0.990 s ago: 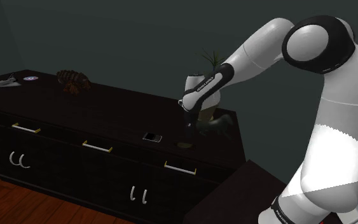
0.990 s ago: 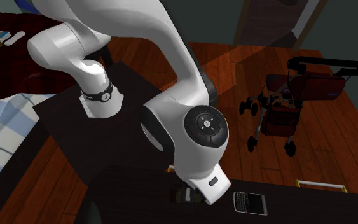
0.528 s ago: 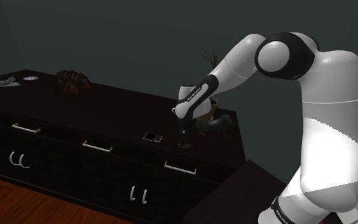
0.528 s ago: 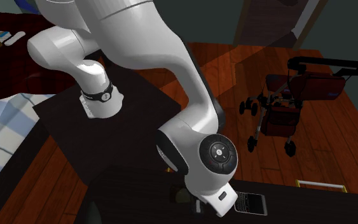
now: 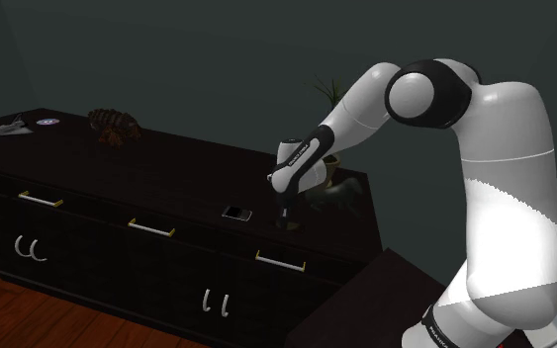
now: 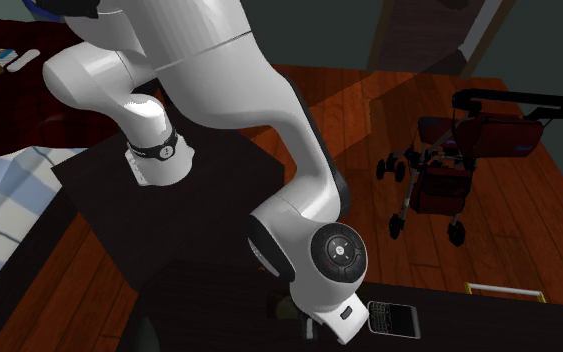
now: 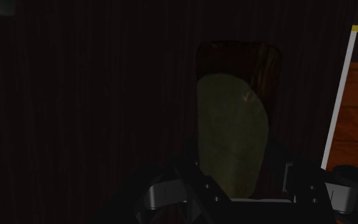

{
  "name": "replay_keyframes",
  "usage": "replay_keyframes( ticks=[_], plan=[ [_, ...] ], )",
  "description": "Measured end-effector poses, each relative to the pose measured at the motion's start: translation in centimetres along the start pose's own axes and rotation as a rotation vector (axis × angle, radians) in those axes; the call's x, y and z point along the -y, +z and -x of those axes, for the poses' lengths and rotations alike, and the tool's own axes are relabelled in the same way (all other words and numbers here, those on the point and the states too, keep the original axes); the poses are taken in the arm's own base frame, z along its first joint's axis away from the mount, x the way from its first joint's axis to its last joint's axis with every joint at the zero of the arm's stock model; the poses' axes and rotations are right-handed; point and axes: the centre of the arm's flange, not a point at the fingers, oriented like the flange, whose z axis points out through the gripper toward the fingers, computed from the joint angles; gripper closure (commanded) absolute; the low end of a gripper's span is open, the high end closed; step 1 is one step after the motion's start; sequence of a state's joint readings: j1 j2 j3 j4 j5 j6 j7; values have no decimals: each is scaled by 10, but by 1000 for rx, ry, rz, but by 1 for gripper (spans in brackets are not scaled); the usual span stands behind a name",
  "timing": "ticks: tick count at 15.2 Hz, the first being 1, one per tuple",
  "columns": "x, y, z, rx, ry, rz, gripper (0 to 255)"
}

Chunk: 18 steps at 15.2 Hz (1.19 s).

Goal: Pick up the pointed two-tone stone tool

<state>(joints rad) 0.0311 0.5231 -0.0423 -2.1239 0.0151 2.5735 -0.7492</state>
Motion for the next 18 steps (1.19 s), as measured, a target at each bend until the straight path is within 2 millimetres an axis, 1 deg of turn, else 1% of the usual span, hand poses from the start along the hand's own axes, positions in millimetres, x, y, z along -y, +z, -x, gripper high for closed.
replay_keyframes(
  ticks=[9,12,18],
  plan=[
    [0,-2,0,1,-1,-1,255],
    [2,-14,0,2,-1,-2,255],
    [3,-45,2,2,-1,-2,255]
  ],
)
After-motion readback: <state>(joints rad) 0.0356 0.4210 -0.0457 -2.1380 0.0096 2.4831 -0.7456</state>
